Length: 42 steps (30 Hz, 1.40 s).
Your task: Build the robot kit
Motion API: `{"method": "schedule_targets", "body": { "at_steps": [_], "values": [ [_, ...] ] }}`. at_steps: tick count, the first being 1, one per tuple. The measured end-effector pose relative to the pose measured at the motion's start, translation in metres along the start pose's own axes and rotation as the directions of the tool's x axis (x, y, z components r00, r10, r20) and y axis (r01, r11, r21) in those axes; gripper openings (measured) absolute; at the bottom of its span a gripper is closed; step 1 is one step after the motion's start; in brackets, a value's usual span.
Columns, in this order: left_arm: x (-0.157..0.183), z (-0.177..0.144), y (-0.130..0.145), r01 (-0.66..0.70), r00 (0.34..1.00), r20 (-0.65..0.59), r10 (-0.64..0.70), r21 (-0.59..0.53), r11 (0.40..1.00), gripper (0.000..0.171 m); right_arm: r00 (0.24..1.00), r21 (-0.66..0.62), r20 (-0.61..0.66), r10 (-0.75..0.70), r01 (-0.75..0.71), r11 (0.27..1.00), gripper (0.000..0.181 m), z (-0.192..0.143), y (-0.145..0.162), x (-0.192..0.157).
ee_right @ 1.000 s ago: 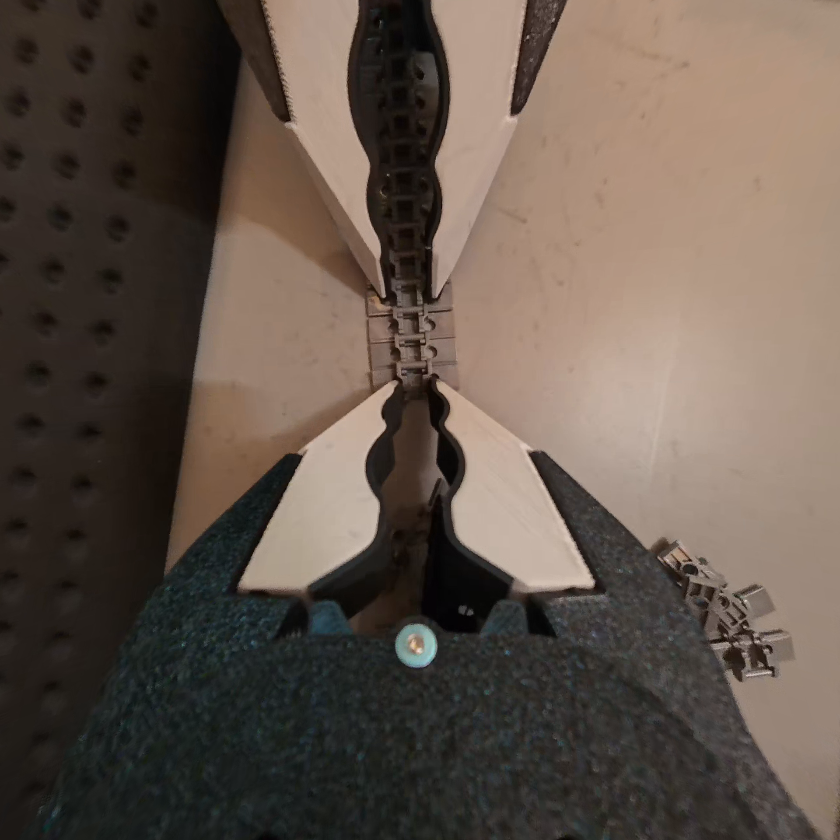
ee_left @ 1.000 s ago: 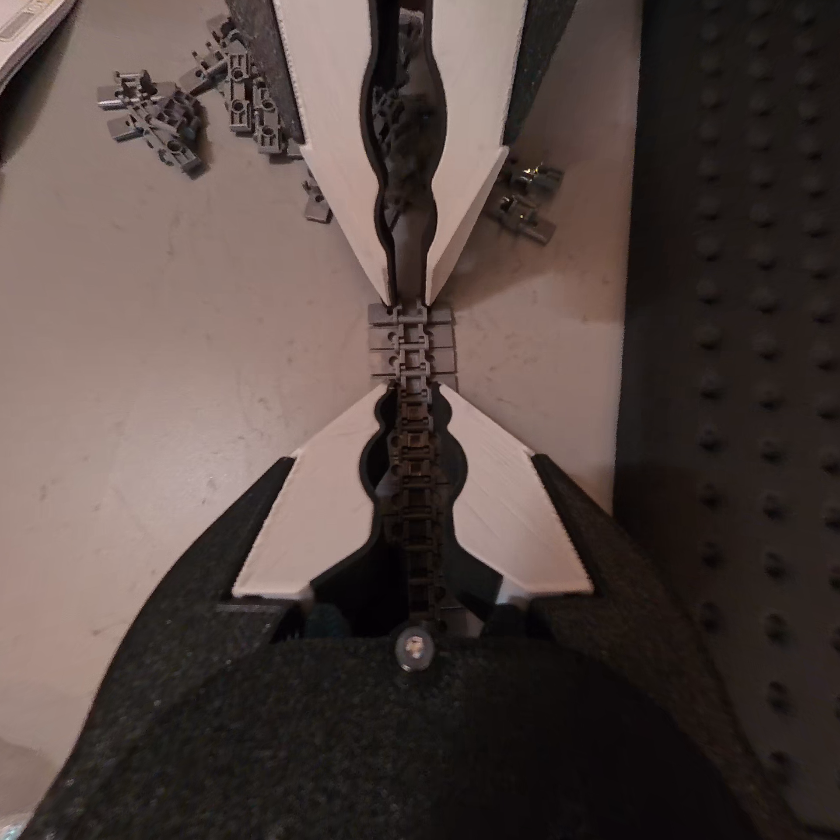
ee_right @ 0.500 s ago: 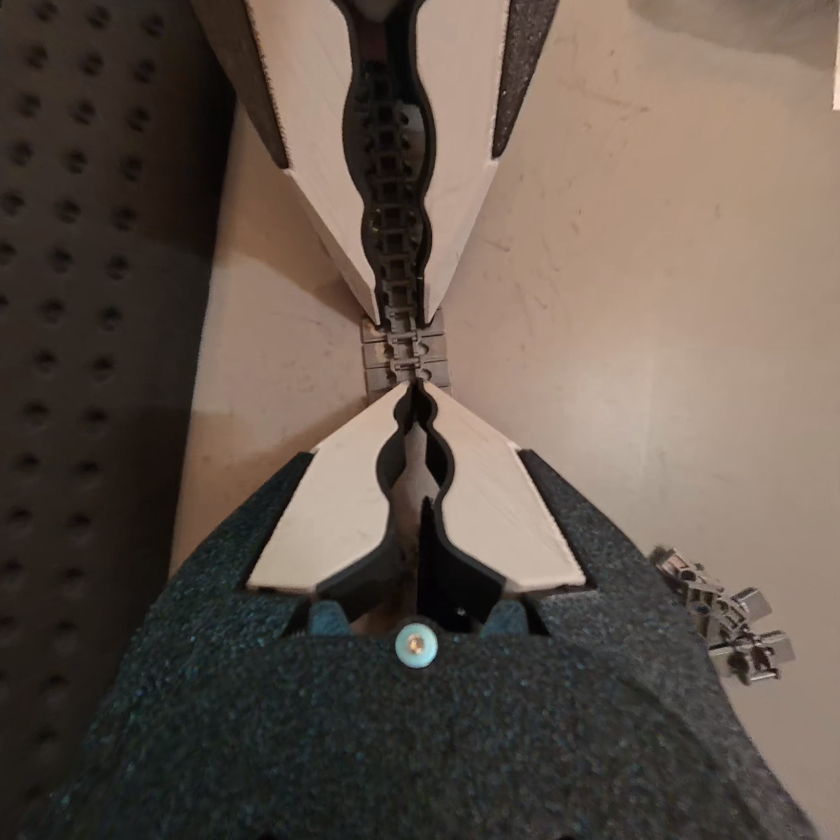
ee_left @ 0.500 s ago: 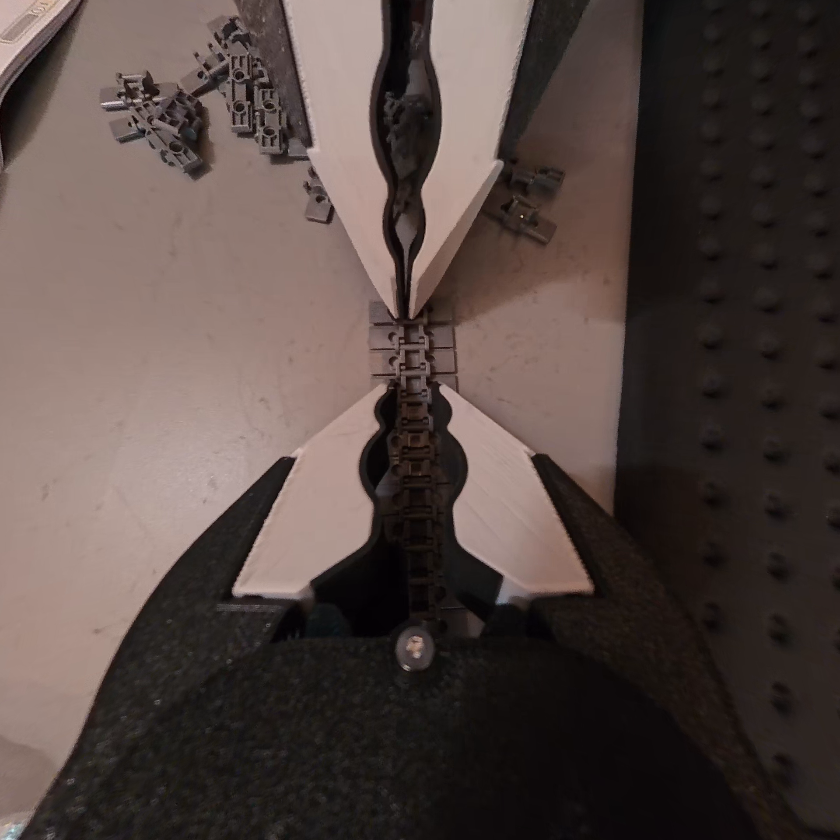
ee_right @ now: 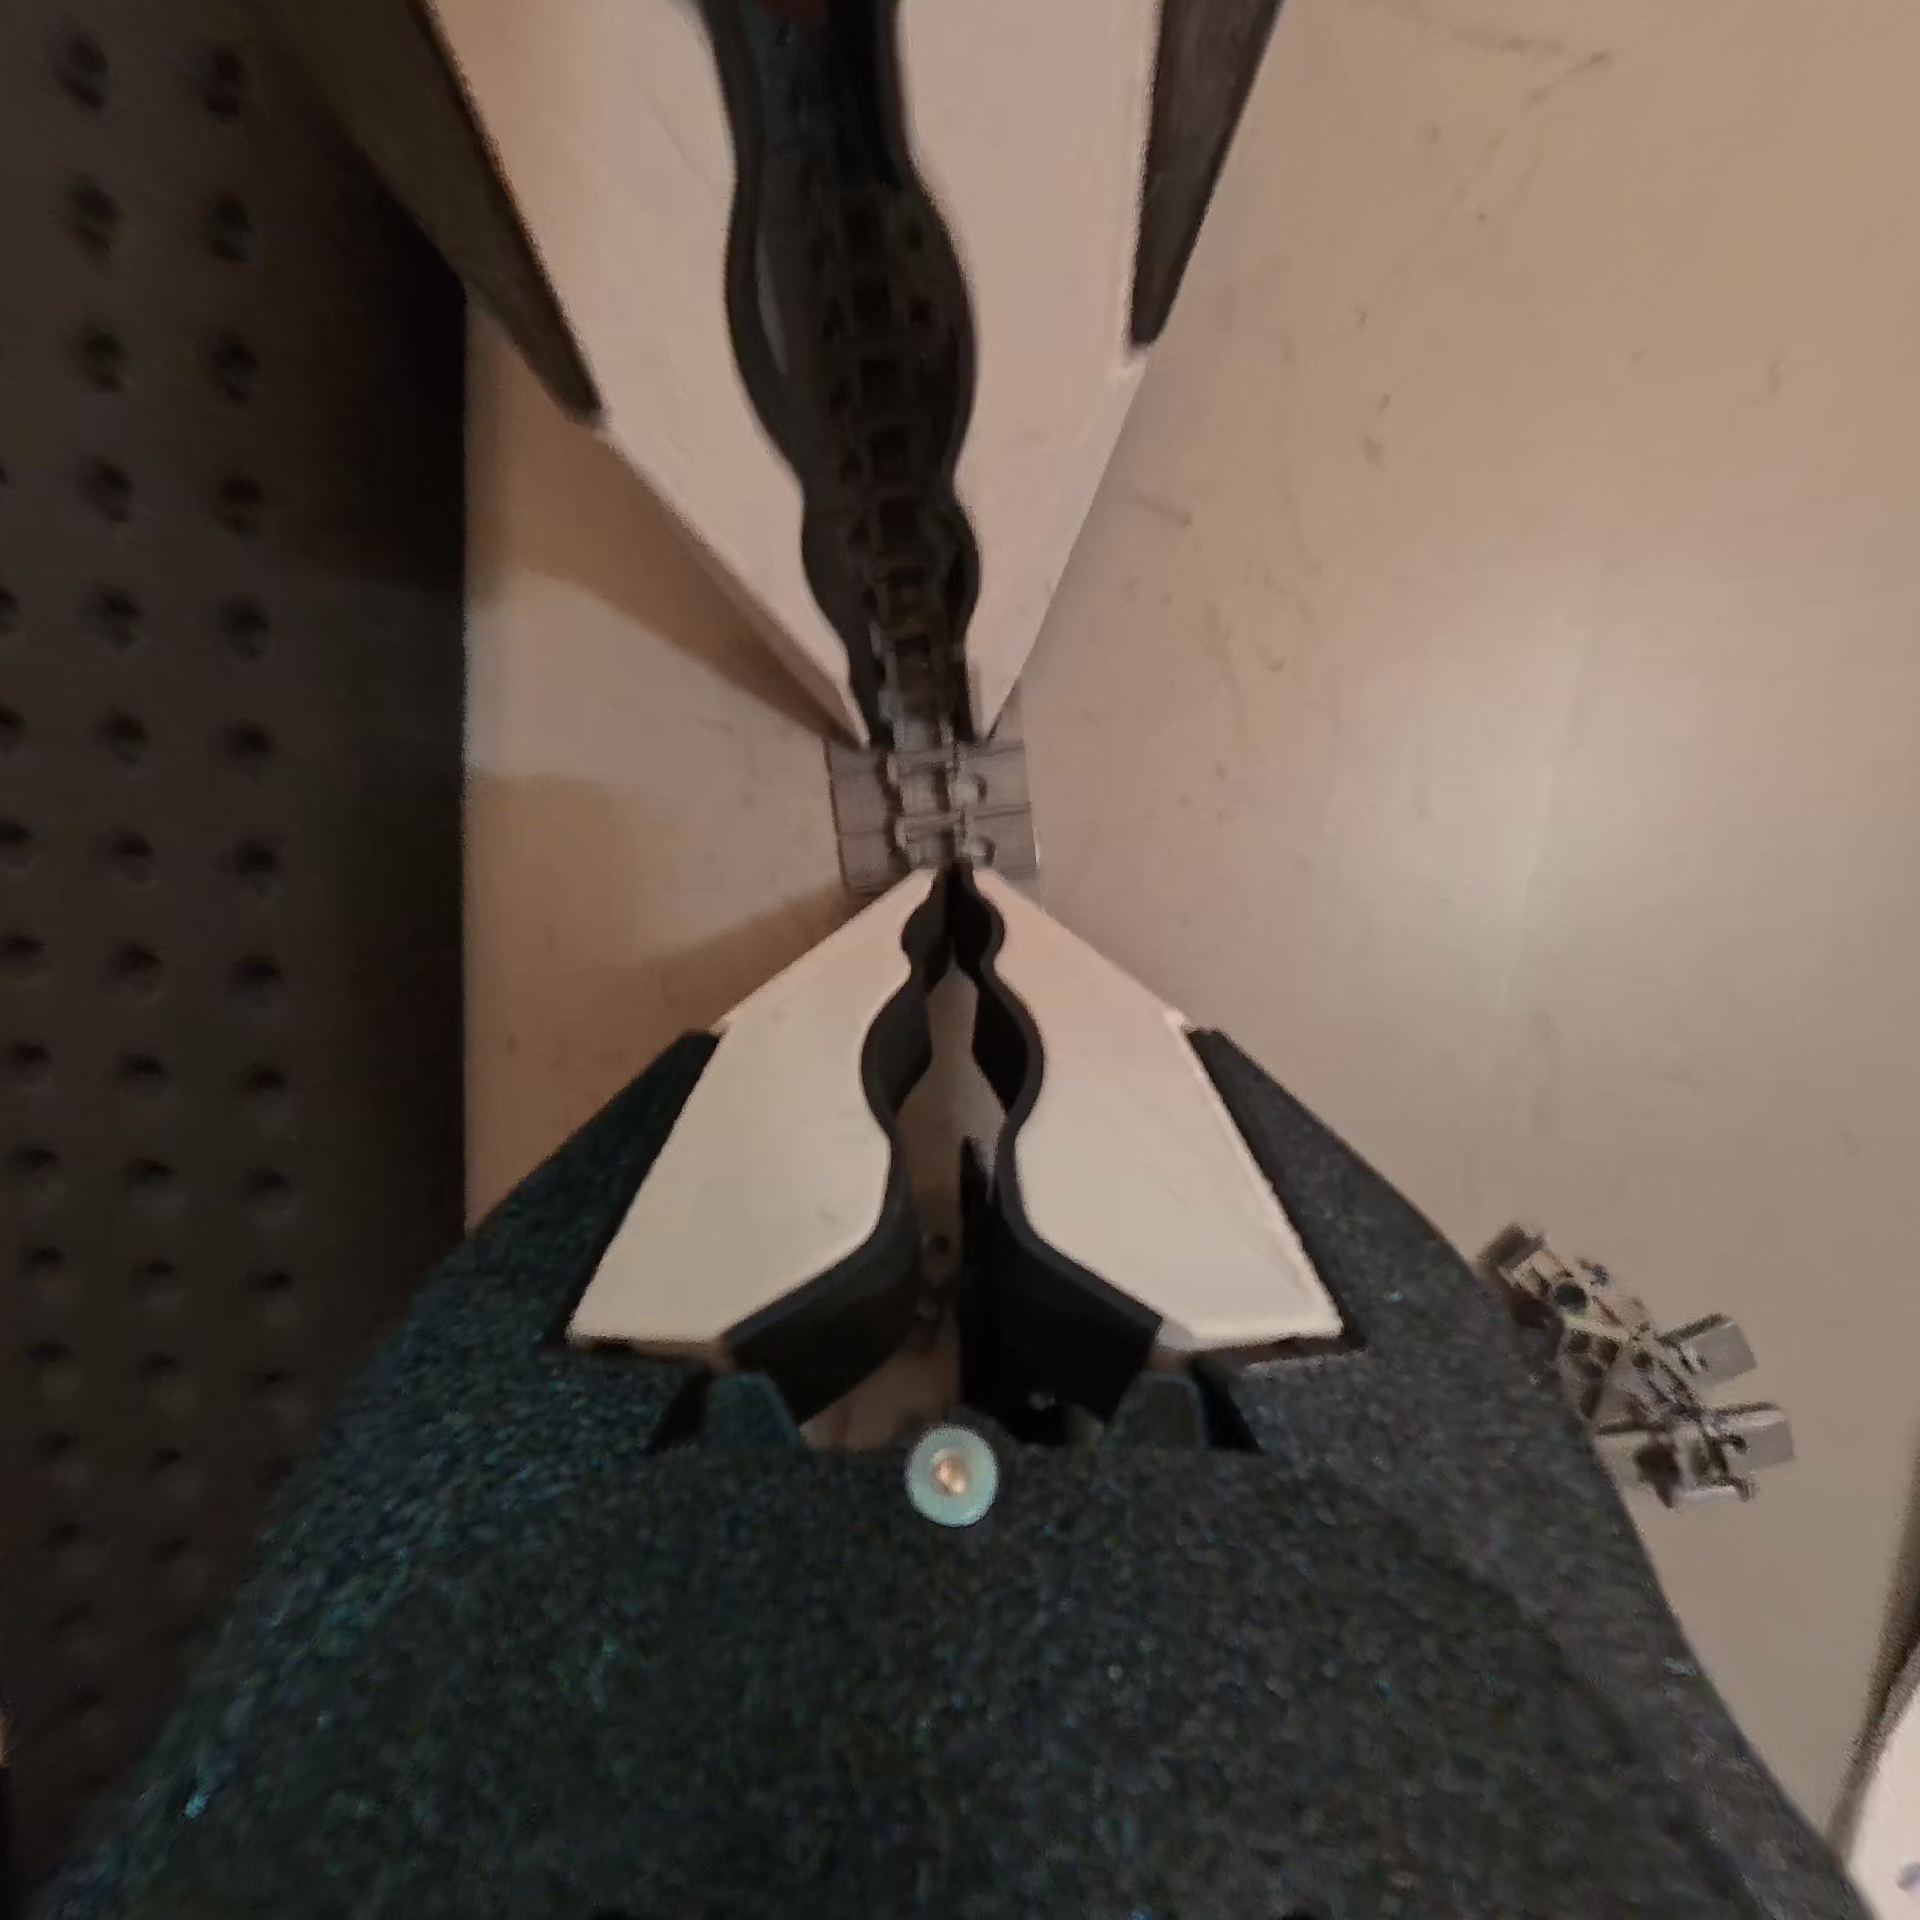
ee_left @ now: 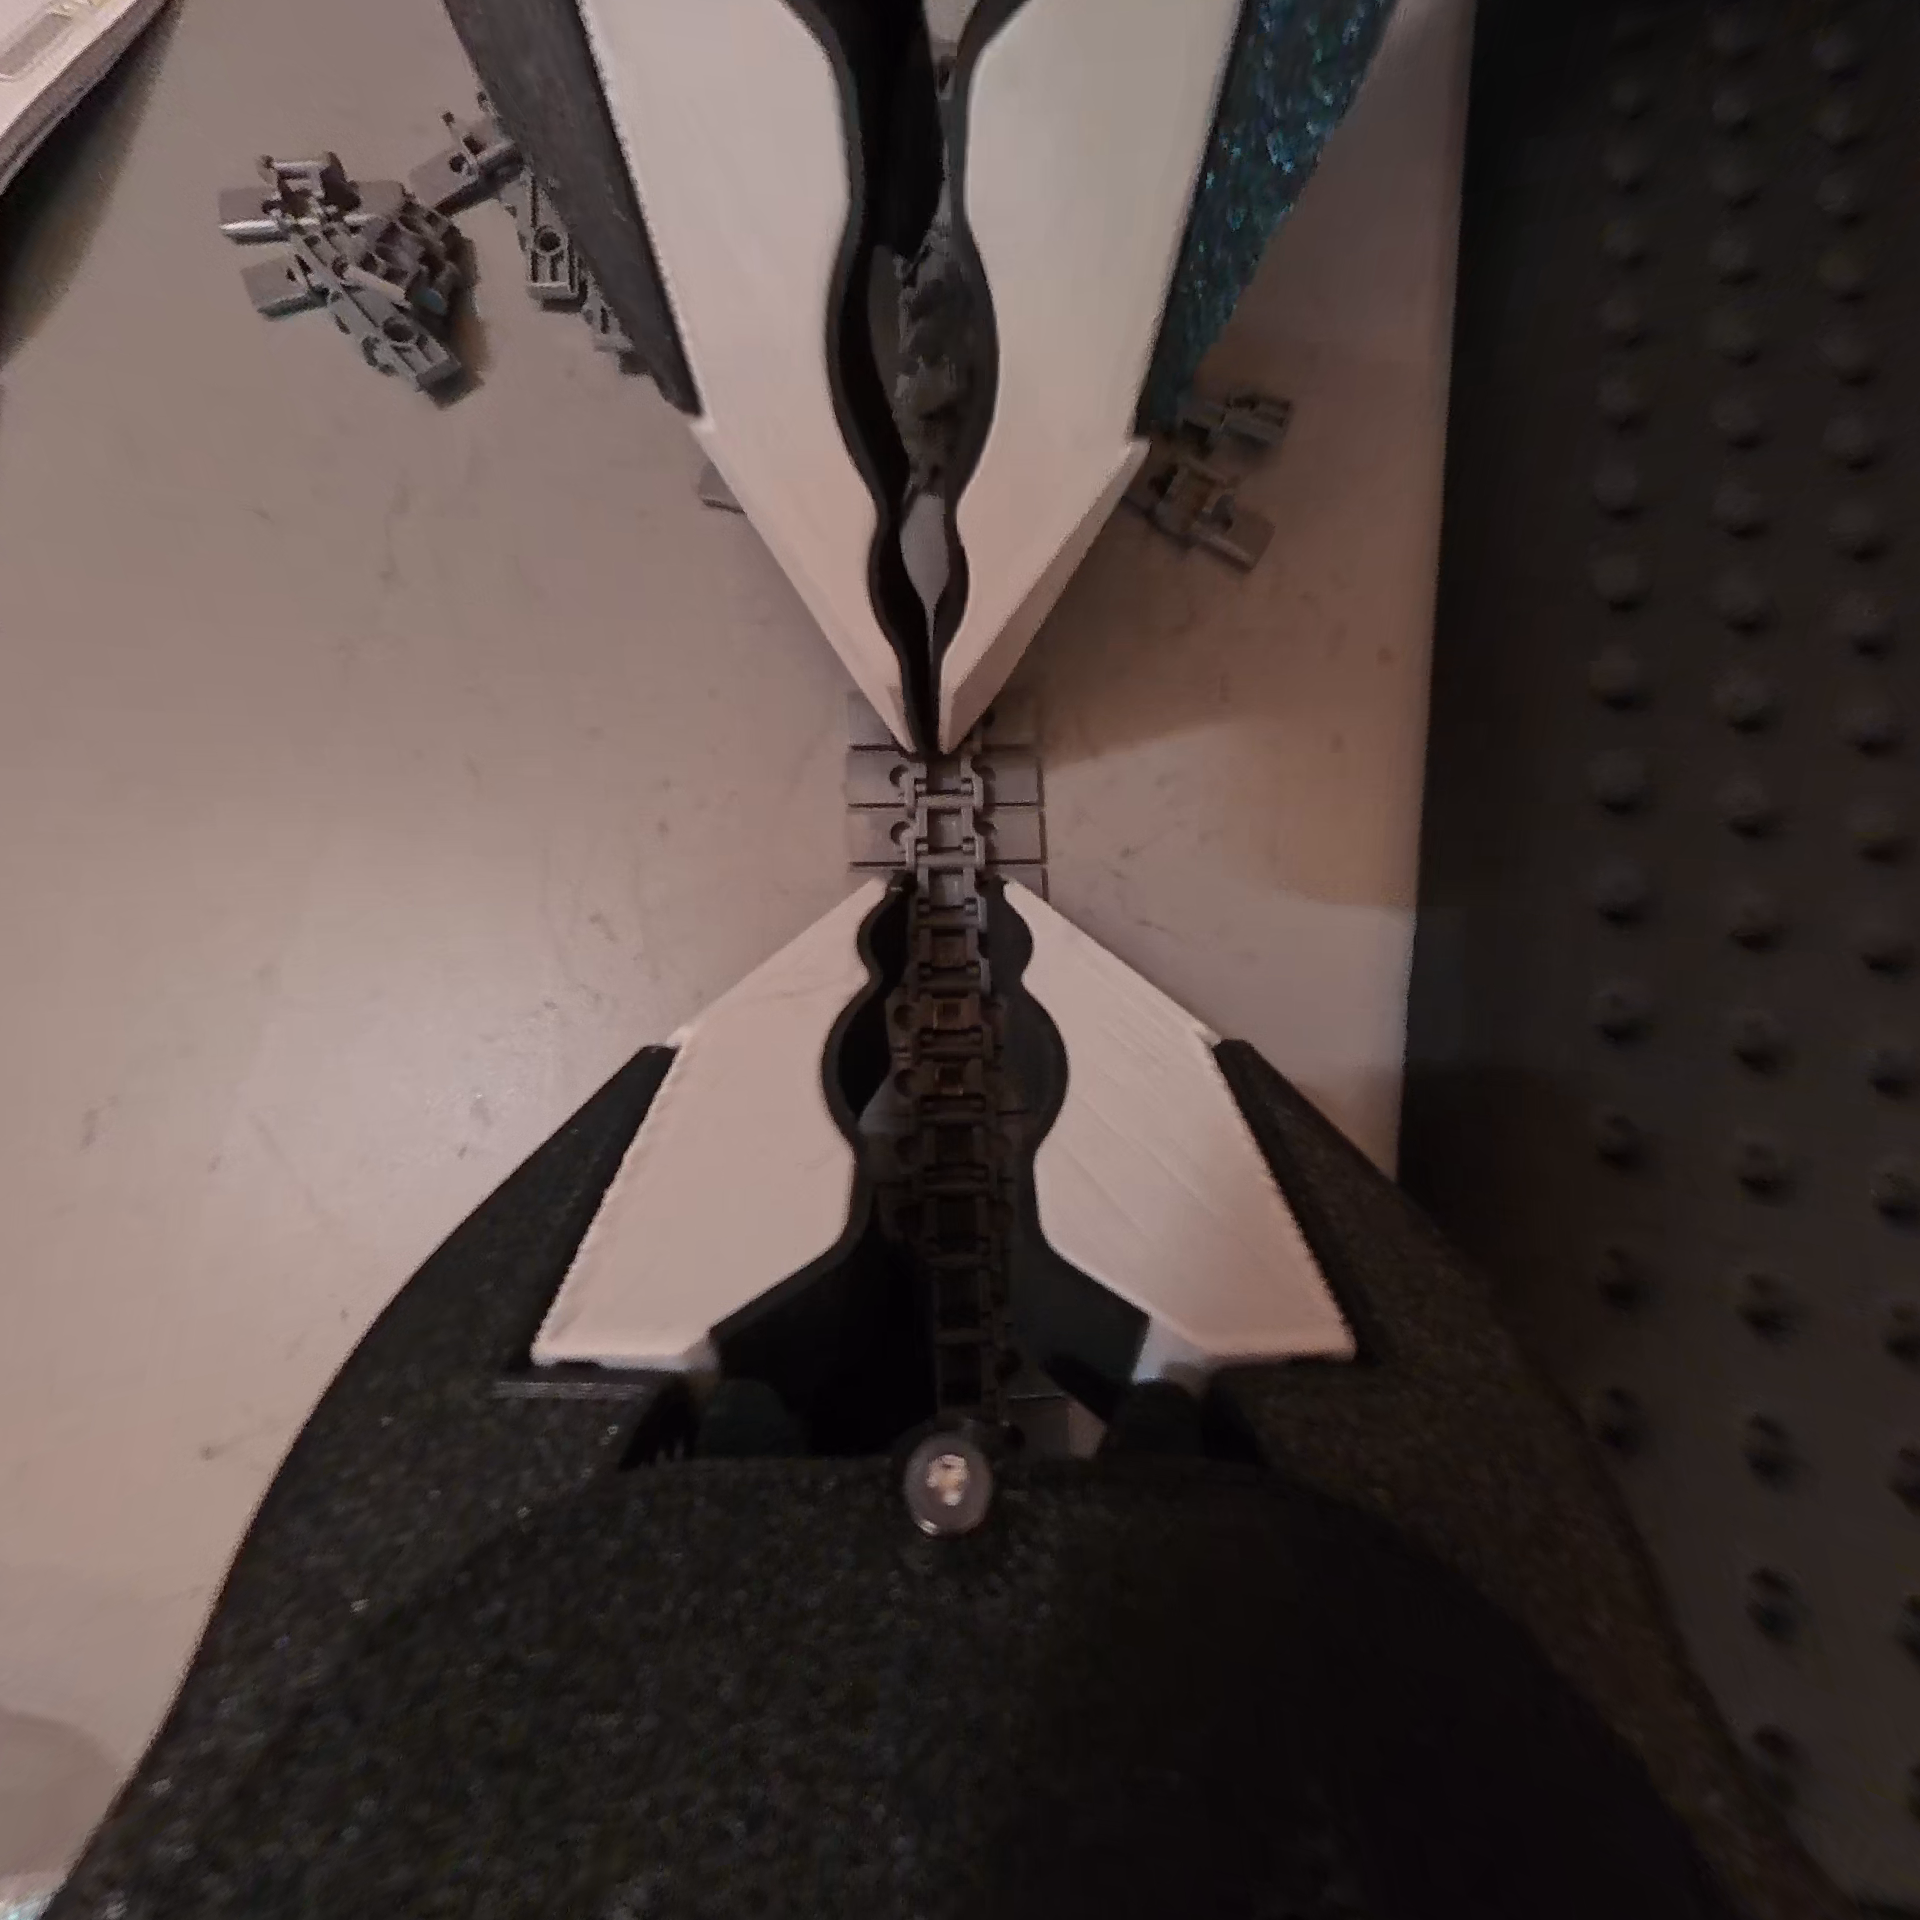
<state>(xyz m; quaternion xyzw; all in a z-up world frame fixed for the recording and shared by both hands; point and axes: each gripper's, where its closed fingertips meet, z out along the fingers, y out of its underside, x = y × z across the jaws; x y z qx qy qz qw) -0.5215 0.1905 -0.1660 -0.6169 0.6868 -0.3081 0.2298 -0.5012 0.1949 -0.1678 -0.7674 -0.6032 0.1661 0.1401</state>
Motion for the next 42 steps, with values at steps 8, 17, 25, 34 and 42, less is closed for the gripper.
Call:
{"method": "schedule_targets", "body": {
  "at_steps": [8, 17, 25, 34, 42],
  "values": [
    [0.0, 0.0, 0.0, -0.002, 1.0, 0.009, 0.002, 0.005, 1.0, 0.014, 0.997, 0.092, -0.062, -0.042, 0.048, 0.995, 0.0, -0.002, -0.002, 0.001],
    [0.0, 0.0, 0.001, -0.005, 1.0, 0.013, 0.005, 0.004, 1.0, 0.015, 1.0, 0.213, -0.012, 0.009, -0.007, 0.977, 0.015, -0.015, -0.005, -0.005],
    [0.0, 0.0, 0.0, 0.051, 0.999, 0.018, -0.051, 0.004, 0.999, 0.015, 1.0, 0.198, -0.023, -0.006, 0.011, 0.98, 0.014, 0.0, -0.004, -0.001],
    [0.0, 0.0, 0.0, 0.03, 0.998, 0.047, -0.029, -0.007, 1.0, 0.015, 1.0, 0.196, -0.001, -0.011, 0.011, 0.981, 0.023, -0.003, 0.006, -0.004],
    [-0.014, -0.037, -0.003, 0.081, 0.966, 0.245, -0.086, 0.033, 0.996, 0.033, 0.998, 0.261, -0.067, -0.017, 0.034, 0.965, 0.011, -0.033, -0.002, 0.003]
  ]
}}
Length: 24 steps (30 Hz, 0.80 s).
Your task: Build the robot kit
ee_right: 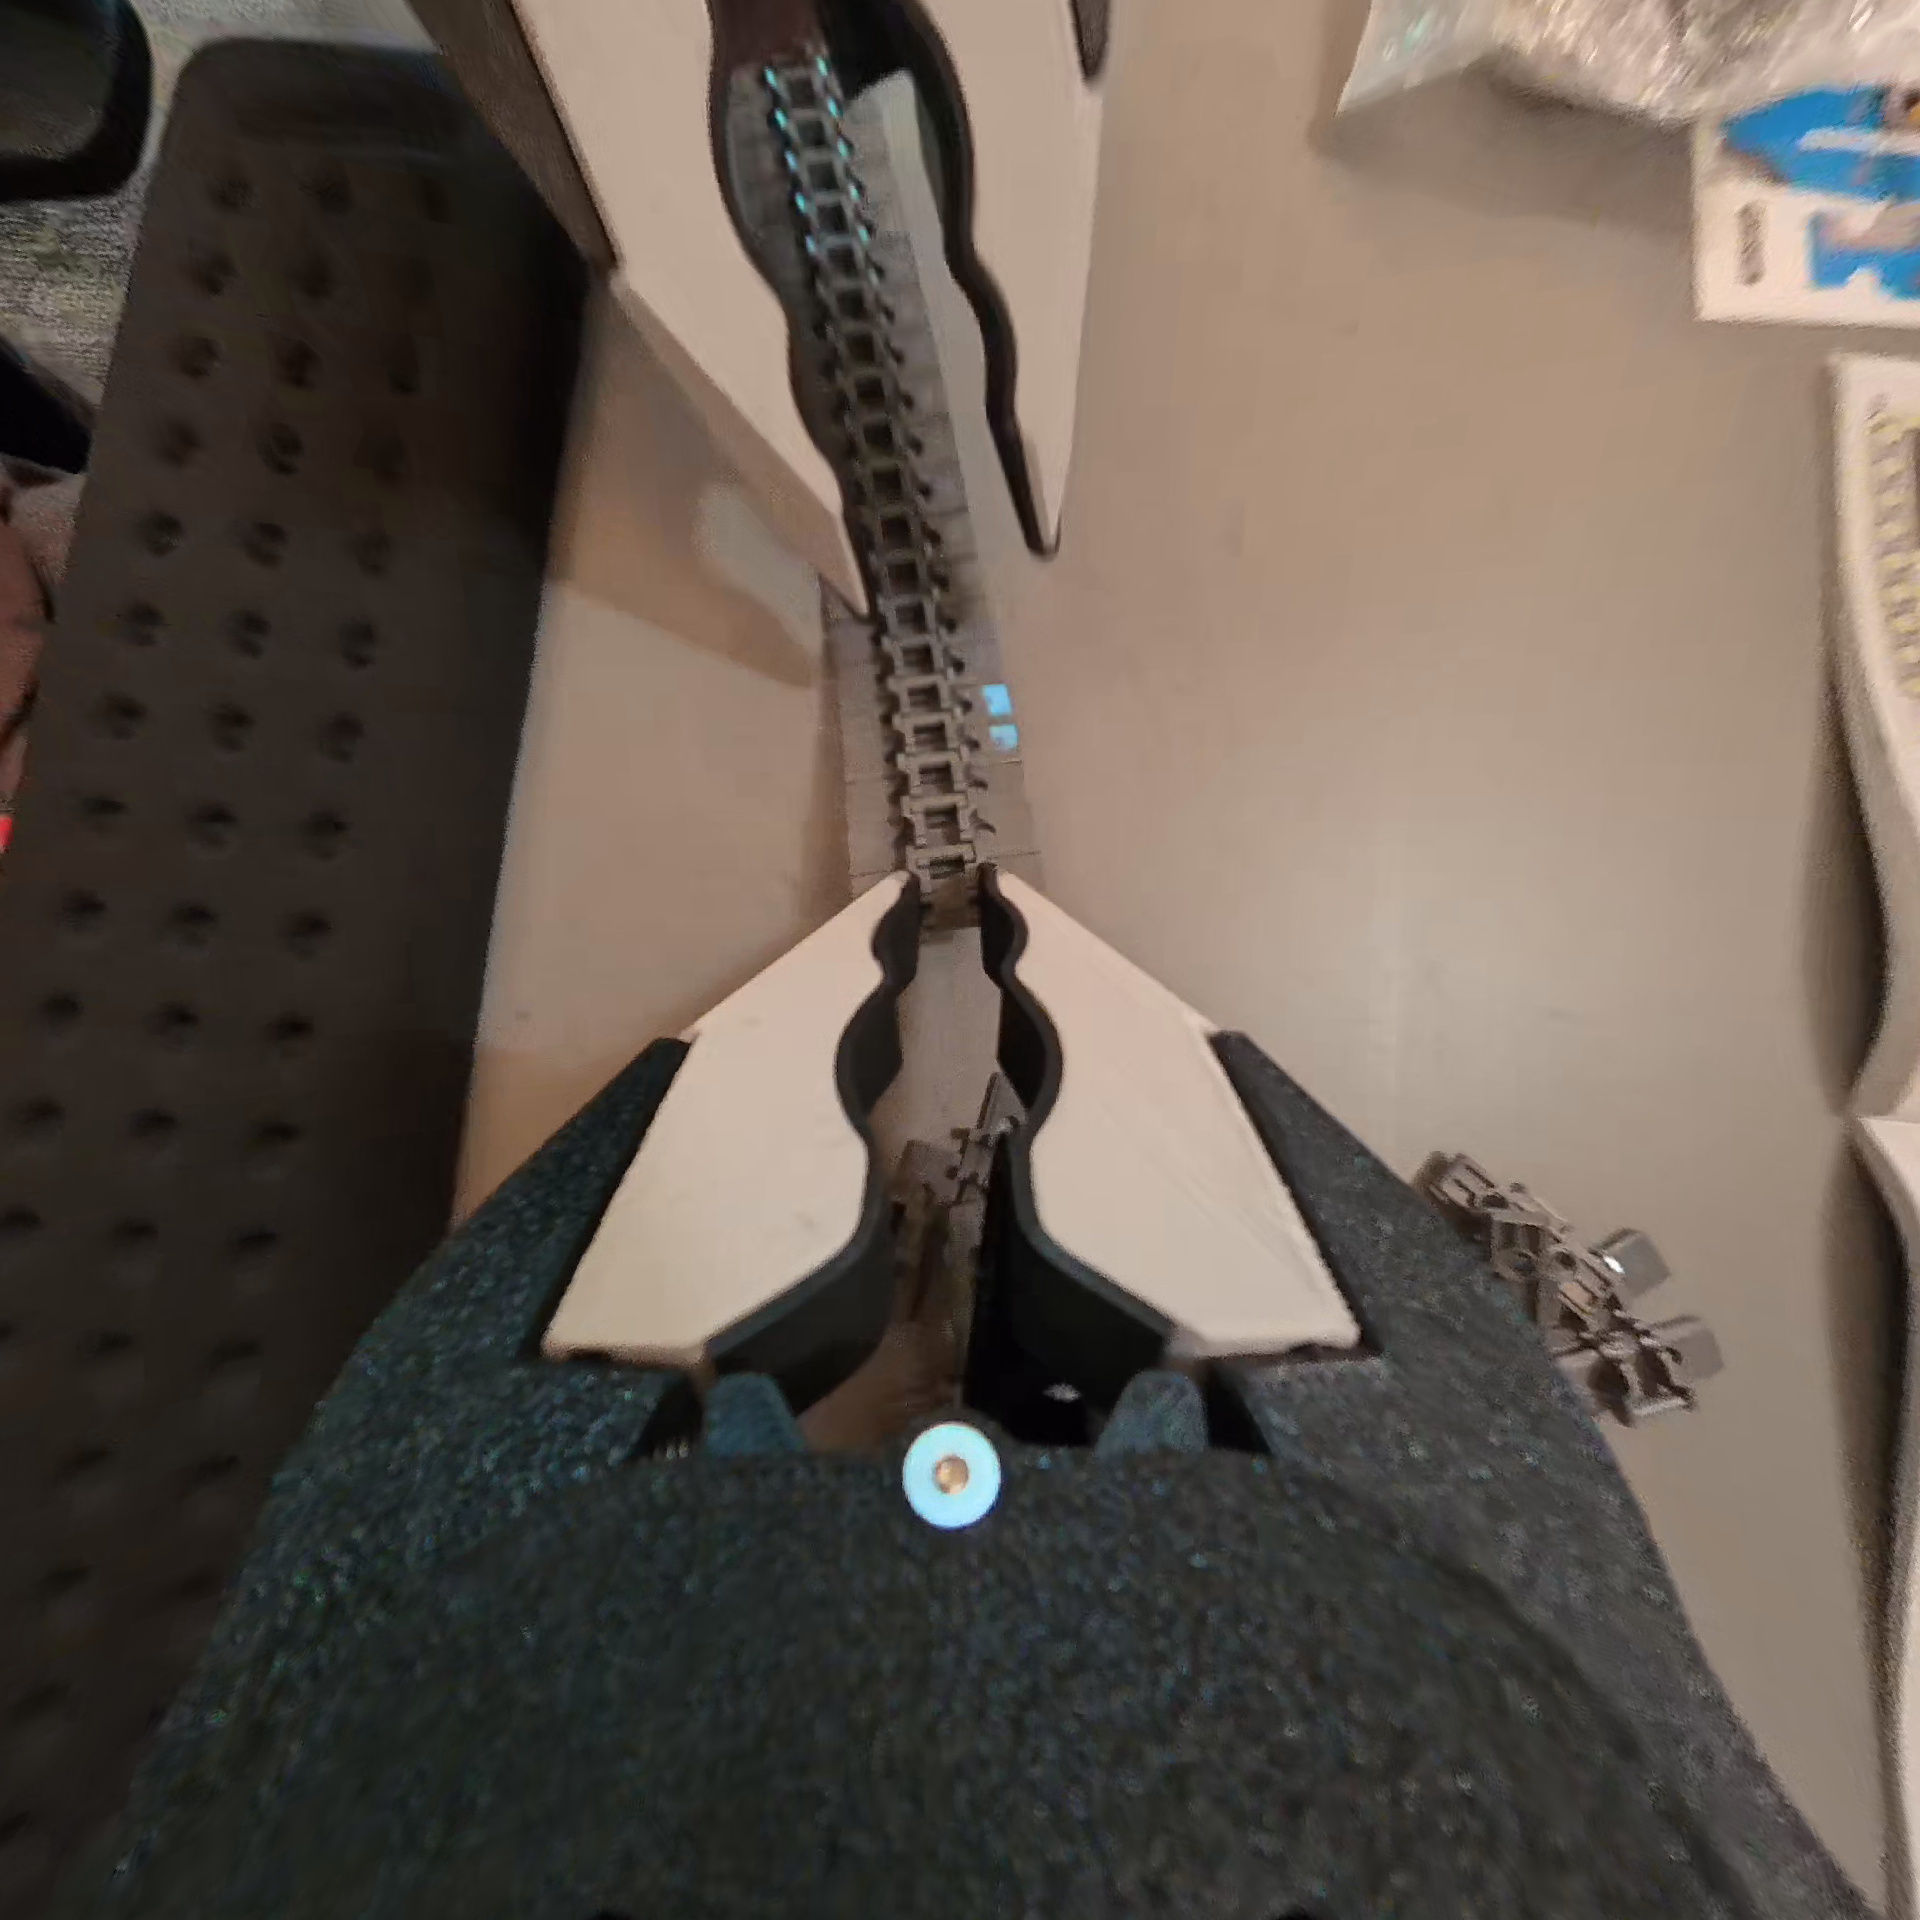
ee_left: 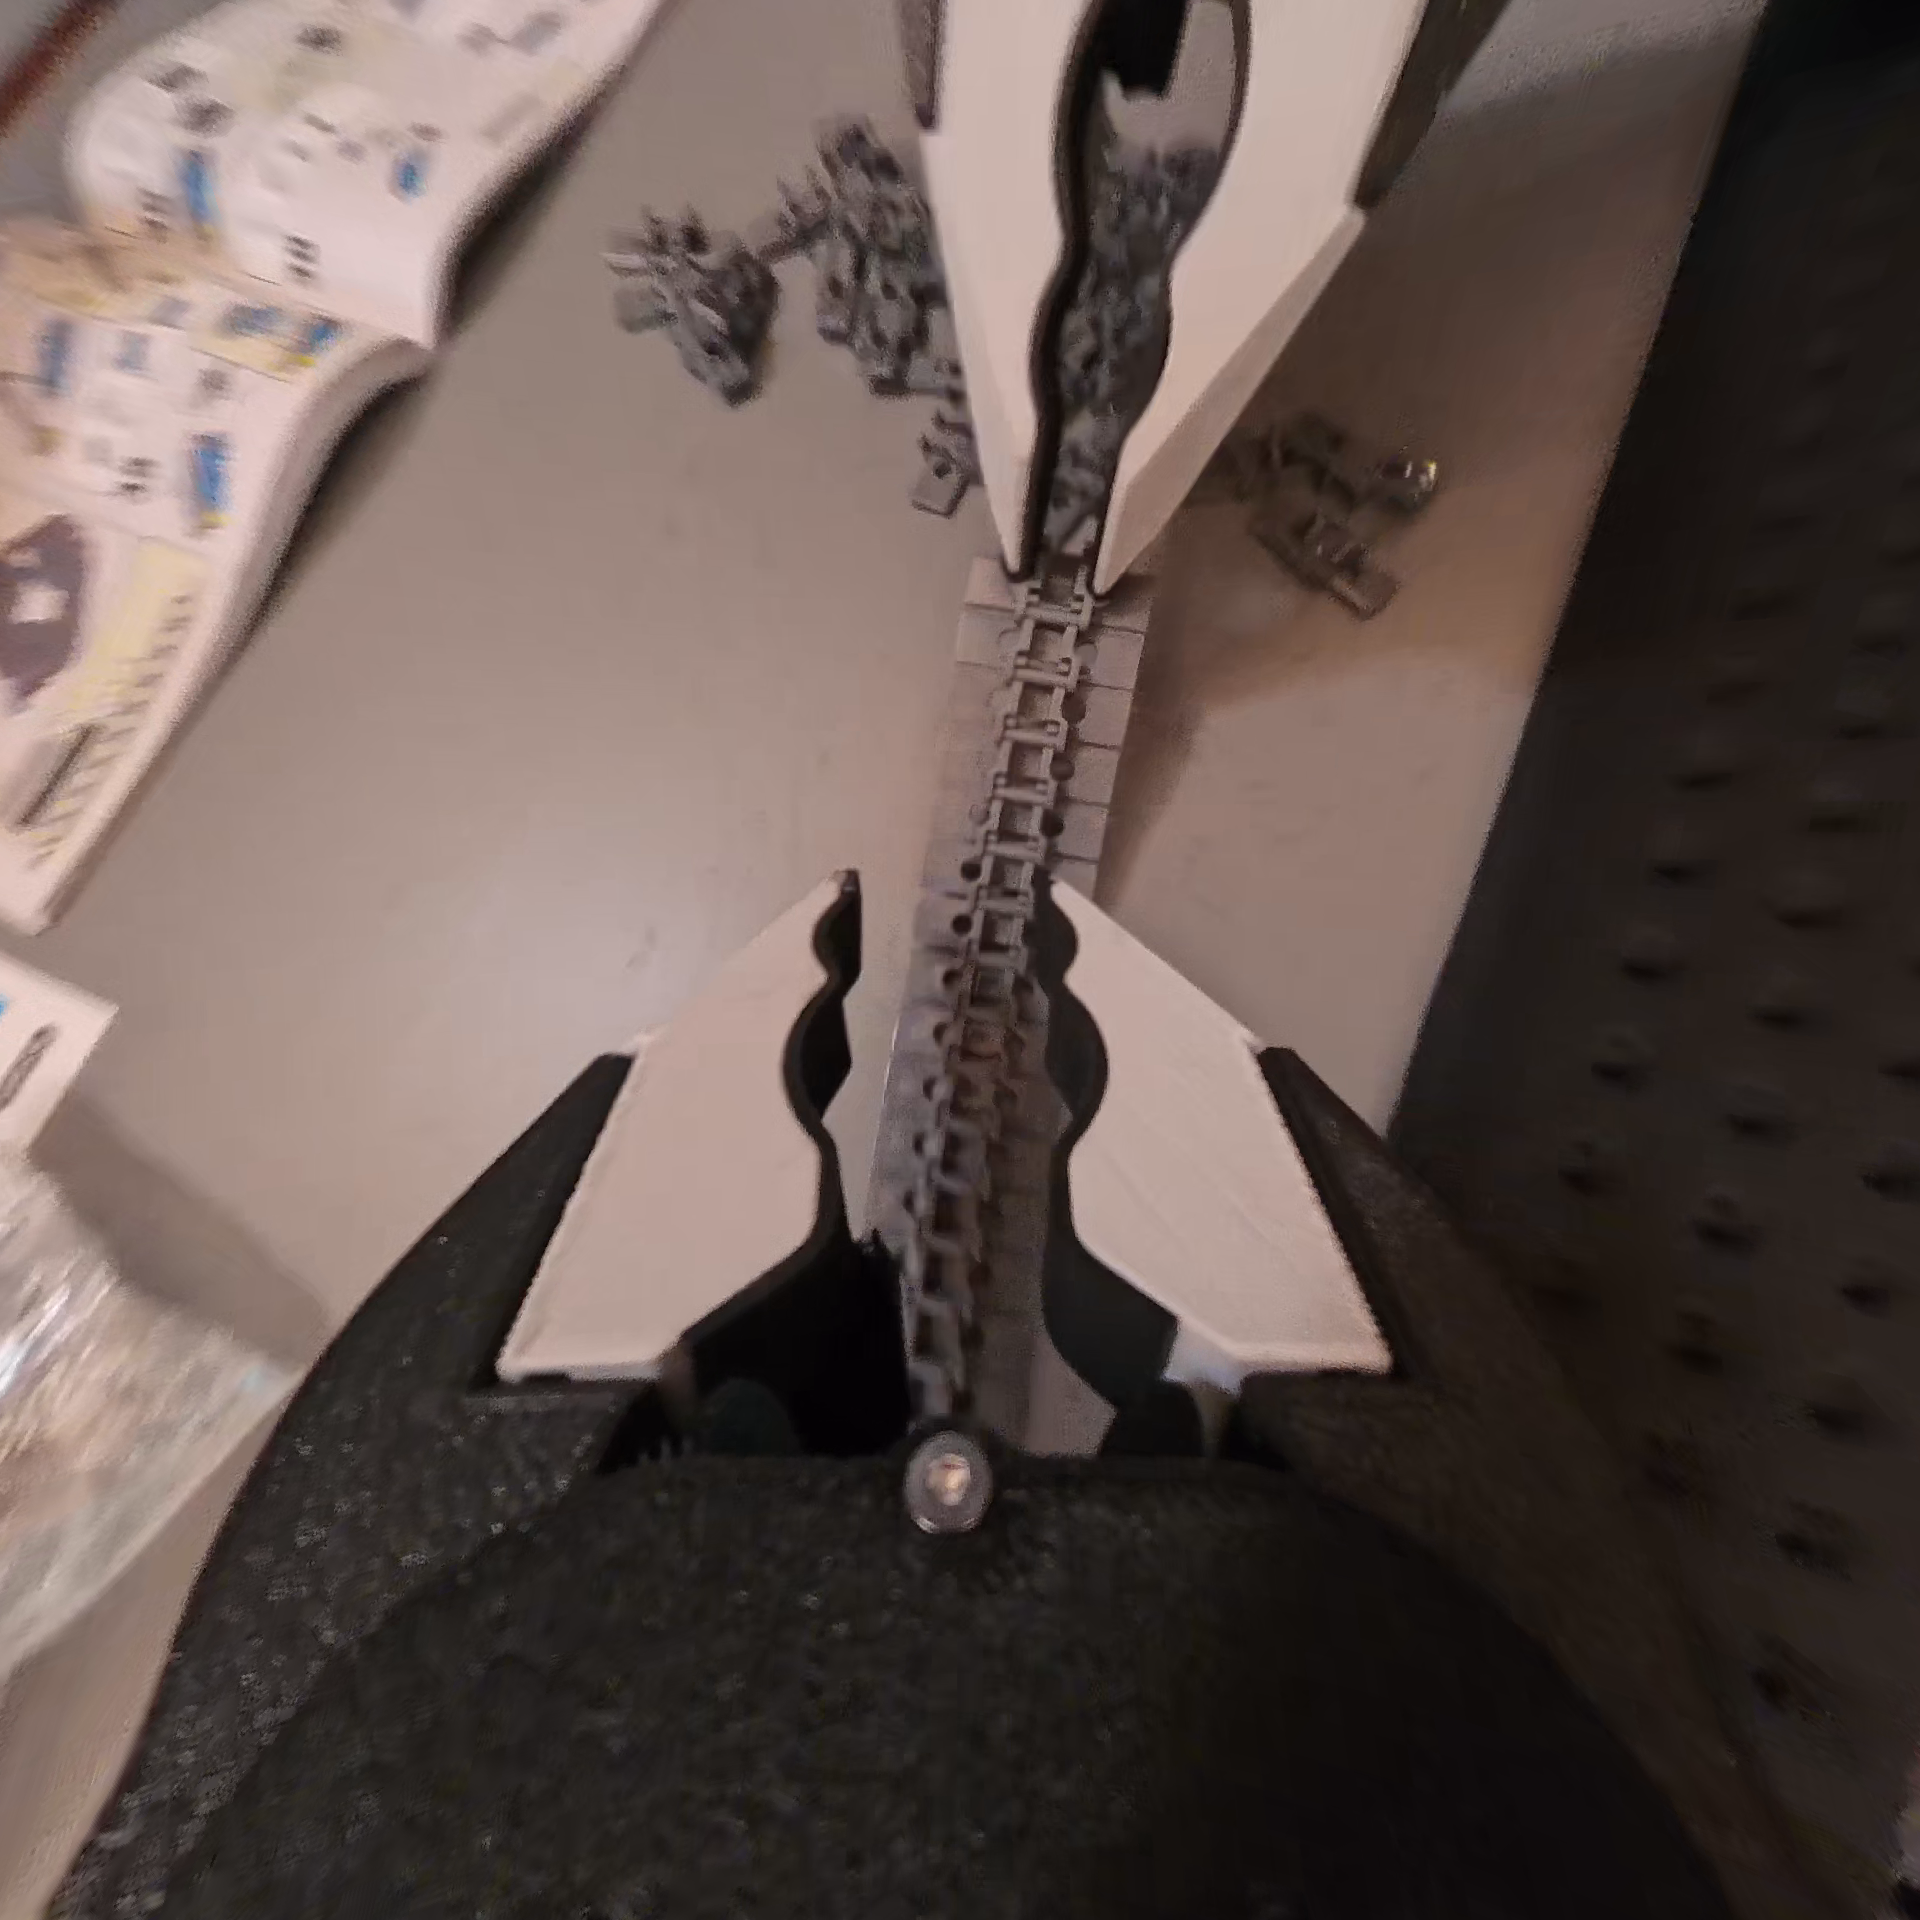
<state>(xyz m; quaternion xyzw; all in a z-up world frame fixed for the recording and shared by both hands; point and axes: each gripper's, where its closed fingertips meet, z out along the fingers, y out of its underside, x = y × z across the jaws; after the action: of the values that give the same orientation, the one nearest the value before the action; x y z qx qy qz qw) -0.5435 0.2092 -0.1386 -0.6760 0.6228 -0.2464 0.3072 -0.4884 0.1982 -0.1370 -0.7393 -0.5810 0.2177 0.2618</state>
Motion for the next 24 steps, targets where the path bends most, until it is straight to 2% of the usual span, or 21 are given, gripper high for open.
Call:
{"method": "schedule_targets", "body": {
  "at_steps": [3, 5, 7, 8, 9, 11, 12, 14, 16, 21, 24],
  "values": [
    [0.001, -0.041, 0.001, 0.067, 0.994, 0.076, -0.073, 0.074, 0.995, 0.033, 0.998, -0.058, -0.038, -0.049, 0.047, 0.997, 0.011, 0.003, 0.009, -0.001],
    [0.0, -0.066, 0.019, 0.111, 0.977, 0.173, -0.122, 0.071, 0.991, 0.032, 0.995, -0.157, -0.063, -0.075, 0.065, 0.986, 0.011, 0.014, 0.027, 0.002],
    [-0.004, -0.091, 0.045, 0.196, 0.932, 0.296, -0.211, 0.08, 0.977, 0.03, 0.991, -0.145, -0.089, -0.099, 0.086, 0.986, 0.011, 0.015, 0.023, 0.003],
    [-0.007, -0.104, 0.059, 0.258, 0.888, 0.364, -0.28, 0.109, 0.96, 0.029, 0.989, -0.12, -0.106, -0.106, 0.093, 0.988, 0.011, 0.012, 0.017, 0.004],
    [-0.012, -0.119, 0.074, 0.336, 0.815, 0.446, -0.371, 0.159, 0.928, 0.027, 0.986, -0.091, -0.128, -0.107, 0.096, 0.991, 0.011, 0.008, 0.011, 0.006],
    [-0.016, -0.151, 0.108, 0.461, 0.607, 0.576, -0.548, 0.306, 0.833, 0.027, 0.982, -0.01, -0.181, -0.054, 0.053, 0.999, 0.02, 0.0, 0.002, 0.013],
    [-0.01, -0.161, 0.119, 0.477, 0.548, 0.584, -0.599, 0.37, 0.797, 0.027, 0.979, 0.03, -0.205, 0.0, 0.006, 1.0, 0.022, -0.003, 0.001, 0.017],
    [0.005, -0.177, 0.133, 0.481, 0.473, 0.583, -0.661, 0.457, 0.748, 0.027, 0.954, 0.108, -0.282, 0.106, -0.079, 0.991, 0.024, -0.012, 0.004, 0.026],
    [0.02, -0.188, 0.14, 0.47, 0.44, 0.573, -0.691, 0.508, 0.722, 0.027, 0.918, 0.203, -0.355, 0.177, -0.109, 0.973, 0.02, -0.02, 0.007, 0.027],
    [0.033, -0.195, 0.144, 0.435, 0.44, 0.579, -0.686, 0.53, 0.727, 0.027, 0.842, 0.332, -0.47, 0.265, -0.109, 0.937, 0.018, -0.038, 0.006, 0.008],
    [0.031, -0.194, 0.14, 0.409, 0.455, 0.579, -0.677, 0.539, 0.736, 0.028, 0.844, 0.391, -0.444, 0.302, -0.121, 0.912, 0.019, -0.04, 0.002, -0.011]
  ]
}}
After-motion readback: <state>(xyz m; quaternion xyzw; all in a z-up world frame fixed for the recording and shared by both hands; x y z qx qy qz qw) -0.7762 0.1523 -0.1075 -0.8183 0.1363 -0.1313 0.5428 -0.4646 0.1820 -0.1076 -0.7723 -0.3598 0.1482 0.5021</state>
